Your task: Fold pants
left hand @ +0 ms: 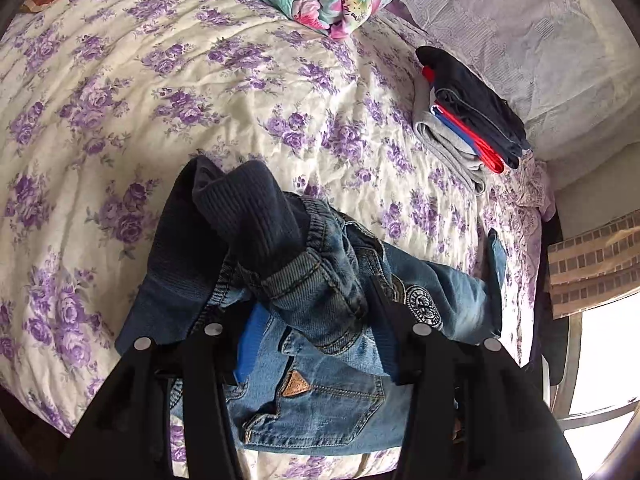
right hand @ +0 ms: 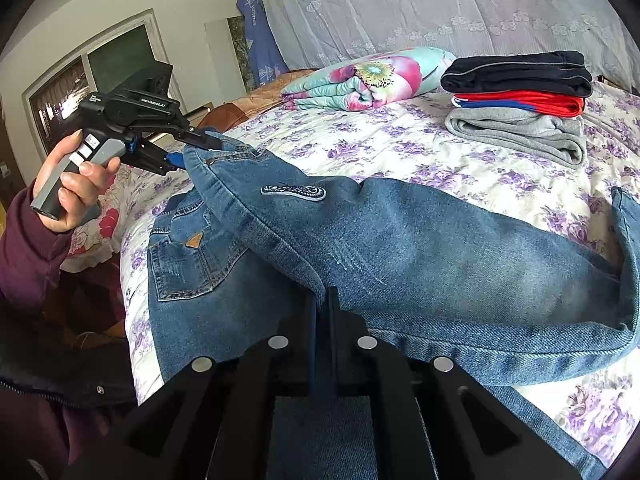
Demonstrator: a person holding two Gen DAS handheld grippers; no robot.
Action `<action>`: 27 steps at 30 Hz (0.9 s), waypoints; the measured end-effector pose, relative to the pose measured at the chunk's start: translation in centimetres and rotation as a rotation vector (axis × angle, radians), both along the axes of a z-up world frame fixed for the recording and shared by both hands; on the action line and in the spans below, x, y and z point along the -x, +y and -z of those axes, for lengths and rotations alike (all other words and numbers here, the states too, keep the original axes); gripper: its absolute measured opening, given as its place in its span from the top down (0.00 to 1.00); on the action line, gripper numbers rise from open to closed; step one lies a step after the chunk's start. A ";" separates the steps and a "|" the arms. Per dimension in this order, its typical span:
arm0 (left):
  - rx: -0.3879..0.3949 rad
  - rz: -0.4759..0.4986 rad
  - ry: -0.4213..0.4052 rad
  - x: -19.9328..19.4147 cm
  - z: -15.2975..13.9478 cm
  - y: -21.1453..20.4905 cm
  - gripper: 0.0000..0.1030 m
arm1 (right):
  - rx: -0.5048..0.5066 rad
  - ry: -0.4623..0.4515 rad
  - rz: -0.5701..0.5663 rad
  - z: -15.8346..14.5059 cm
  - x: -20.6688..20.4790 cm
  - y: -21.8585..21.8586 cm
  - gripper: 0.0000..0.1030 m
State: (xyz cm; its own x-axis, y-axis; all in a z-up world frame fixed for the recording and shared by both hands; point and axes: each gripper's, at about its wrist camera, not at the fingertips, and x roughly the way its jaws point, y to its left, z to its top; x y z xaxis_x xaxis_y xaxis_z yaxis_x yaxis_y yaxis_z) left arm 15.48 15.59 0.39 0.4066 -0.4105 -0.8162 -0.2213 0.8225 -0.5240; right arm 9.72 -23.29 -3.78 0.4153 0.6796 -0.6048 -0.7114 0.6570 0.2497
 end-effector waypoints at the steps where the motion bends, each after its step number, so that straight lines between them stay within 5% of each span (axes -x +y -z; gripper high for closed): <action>1: 0.018 -0.014 0.003 0.2 0.0 0.2 0.35 | 0.003 0.002 -0.002 0.0 0.0 0.0 0.95; 2: 0.035 -0.029 -0.004 0.4 -0.2 0.5 0.21 | 0.006 0.005 -0.003 0.1 0.0 0.1 0.95; 6: 0.052 -0.069 -0.029 -0.3 -0.6 1.5 0.18 | 0.014 0.007 0.000 0.2 0.0 0.1 0.95; 11: -0.017 -0.013 -0.056 -1.4 -0.6 0.3 0.64 | 0.010 0.008 0.001 0.2 0.0 0.1 0.95; 22: -0.024 0.033 -0.151 3.5 -3.2 0.8 0.73 | -0.127 -0.039 -0.060 -4.0 3.2 -1.6 0.95; 27: -0.053 0.047 -0.207 7.3 -3.5 1.0 0.73 | -0.076 -0.053 -0.135 -3.6 6.0 -0.4 0.95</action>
State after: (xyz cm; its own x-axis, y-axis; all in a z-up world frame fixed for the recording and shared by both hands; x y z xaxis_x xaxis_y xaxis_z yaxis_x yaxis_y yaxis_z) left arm 8.18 16.63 3.87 0.5489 -0.3921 -0.7382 -0.0744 0.8568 -0.5103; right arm 3.72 -23.67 -0.21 0.3471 0.7745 -0.5288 -0.8054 0.5351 0.2551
